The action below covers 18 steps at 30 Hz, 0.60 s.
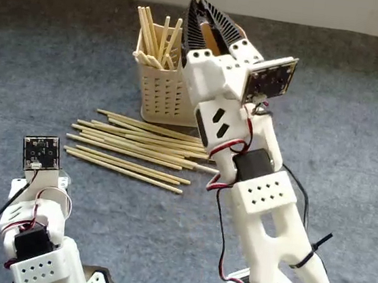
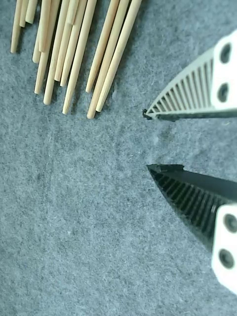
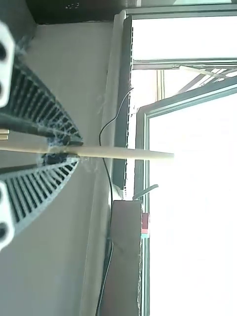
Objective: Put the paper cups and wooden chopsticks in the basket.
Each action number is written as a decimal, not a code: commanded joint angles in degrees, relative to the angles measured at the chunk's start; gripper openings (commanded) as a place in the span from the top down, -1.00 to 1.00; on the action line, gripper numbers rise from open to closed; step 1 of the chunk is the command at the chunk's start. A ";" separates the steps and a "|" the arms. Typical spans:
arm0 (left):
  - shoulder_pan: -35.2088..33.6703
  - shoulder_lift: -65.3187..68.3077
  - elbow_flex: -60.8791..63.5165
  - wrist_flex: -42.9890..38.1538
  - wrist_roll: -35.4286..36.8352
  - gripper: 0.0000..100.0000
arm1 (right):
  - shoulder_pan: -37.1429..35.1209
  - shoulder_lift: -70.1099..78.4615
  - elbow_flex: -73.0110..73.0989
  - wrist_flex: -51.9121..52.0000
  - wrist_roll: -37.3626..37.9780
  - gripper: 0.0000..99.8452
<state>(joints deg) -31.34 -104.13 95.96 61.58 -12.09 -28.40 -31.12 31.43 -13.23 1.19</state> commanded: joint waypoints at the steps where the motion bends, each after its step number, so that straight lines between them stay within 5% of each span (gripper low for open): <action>1: -0.48 -0.40 1.19 -0.88 0.35 0.69 | 0.66 0.66 -6.73 -1.45 0.09 0.99; 18: -0.40 -0.40 1.19 -0.88 0.35 0.69 | 1.54 8.84 -12.18 -6.90 0.09 0.99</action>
<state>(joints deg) -31.34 -104.13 95.96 61.58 -12.09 -28.31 -23.30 22.81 -15.16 1.19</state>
